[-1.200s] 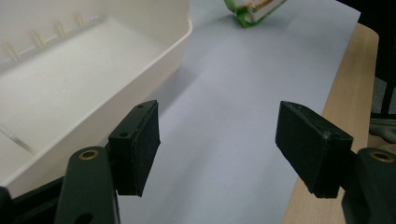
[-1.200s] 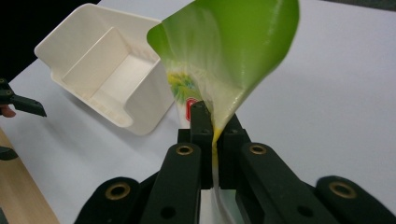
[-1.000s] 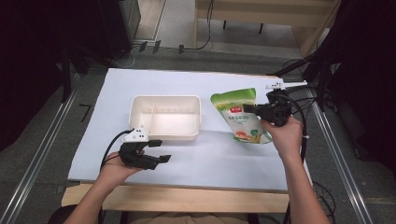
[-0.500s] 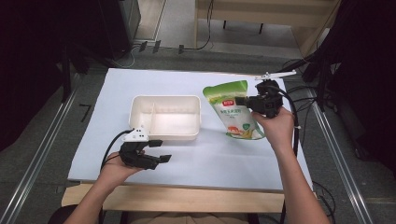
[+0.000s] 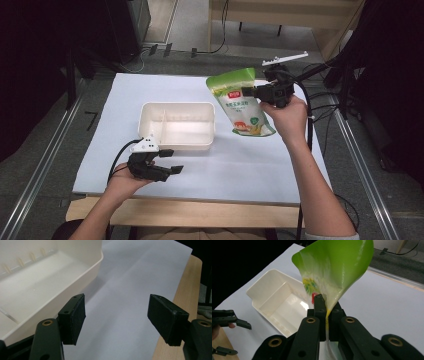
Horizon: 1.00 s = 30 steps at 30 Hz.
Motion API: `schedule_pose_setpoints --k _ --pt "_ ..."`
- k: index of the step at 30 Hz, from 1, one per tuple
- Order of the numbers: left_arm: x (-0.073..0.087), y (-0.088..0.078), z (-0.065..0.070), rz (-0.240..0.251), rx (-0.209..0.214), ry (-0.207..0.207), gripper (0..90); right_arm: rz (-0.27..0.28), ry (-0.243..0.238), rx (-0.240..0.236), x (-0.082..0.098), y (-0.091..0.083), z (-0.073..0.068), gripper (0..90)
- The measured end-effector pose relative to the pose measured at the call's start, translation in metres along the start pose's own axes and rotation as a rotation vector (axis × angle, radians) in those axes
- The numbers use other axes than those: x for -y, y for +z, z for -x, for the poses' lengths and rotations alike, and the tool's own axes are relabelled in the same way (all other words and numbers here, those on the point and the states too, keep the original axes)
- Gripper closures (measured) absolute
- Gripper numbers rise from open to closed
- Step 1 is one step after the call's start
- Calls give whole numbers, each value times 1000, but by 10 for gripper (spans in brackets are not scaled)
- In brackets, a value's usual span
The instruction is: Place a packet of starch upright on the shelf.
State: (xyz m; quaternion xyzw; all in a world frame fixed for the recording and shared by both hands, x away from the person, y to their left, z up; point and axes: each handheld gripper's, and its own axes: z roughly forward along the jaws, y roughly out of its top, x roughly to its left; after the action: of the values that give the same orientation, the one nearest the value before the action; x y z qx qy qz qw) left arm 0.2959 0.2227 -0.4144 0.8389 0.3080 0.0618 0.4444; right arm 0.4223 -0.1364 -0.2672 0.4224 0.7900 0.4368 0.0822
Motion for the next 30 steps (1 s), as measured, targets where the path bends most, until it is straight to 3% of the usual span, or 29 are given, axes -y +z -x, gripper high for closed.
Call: schedule_pose_setpoints --k 17,30 --pt "0 0 -1 -9 4 -3 313 20 -41 -19 -52 8 -26 899" --pt "1 0 -1 -10 7 -4 313 -1 -72 -53 -78 43 -57 899"
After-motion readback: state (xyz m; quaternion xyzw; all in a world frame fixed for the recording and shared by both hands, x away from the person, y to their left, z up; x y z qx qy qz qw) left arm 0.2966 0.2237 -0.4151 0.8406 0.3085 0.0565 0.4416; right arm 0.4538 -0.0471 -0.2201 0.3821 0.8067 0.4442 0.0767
